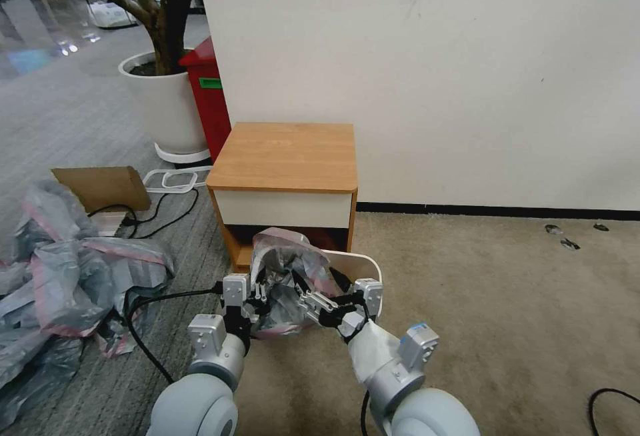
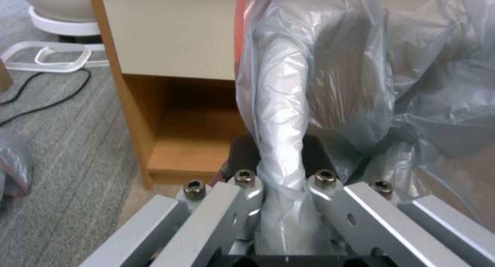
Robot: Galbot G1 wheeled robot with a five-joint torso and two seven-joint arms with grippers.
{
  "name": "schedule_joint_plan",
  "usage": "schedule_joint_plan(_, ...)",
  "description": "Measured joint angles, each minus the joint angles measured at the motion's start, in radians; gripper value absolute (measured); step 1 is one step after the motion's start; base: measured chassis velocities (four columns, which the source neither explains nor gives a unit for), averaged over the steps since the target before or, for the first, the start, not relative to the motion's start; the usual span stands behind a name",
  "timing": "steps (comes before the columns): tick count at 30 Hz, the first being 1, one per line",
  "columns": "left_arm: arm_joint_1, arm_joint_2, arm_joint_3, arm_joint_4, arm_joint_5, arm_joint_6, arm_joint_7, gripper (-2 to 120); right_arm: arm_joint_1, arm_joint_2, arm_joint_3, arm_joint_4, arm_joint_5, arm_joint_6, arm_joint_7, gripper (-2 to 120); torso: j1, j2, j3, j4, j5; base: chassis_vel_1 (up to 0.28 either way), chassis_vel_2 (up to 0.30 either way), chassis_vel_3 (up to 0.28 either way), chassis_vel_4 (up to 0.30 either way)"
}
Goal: Pick up the garbage bag from the table and place it over the trash can.
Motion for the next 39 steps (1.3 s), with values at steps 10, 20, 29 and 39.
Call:
schedule_joint_plan(10,-0.002,-0.008,0.002,-0.012,-0.080,0.025,-0.025,5,0.005,-0.001,0.007,-0.025,-0.034,0.029,-0.012,30,0.000,0.000,0.000,0.0000,0.0000,0.000,0.000,0.000,0.000)
schedule_joint_plan(20,0.000,-0.010,0.003,-0.015,-0.090,0.033,-0.028,5,0.023,-0.019,0.059,0.001,0.002,0.017,-0.005,0,0.000,0.000,0.000,-0.0001,0.0000,0.000,0.000,0.000,0.000)
schedule_joint_plan(29,0.009,-0.019,0.016,-0.018,-0.086,0.035,-0.021,5,0.129,-0.096,0.130,0.043,0.144,-0.060,0.074,0,0.000,0.000,0.000,0.0000,0.0001,0.000,0.000,0.000,0.000)
schedule_joint_plan(39,0.036,-0.026,0.013,-0.034,-0.067,0.033,0.016,5,0.245,-0.168,0.177,0.044,0.257,-0.145,0.197,0,0.000,0.000,0.000,0.0000,0.0001,0.000,0.000,0.000,0.000)
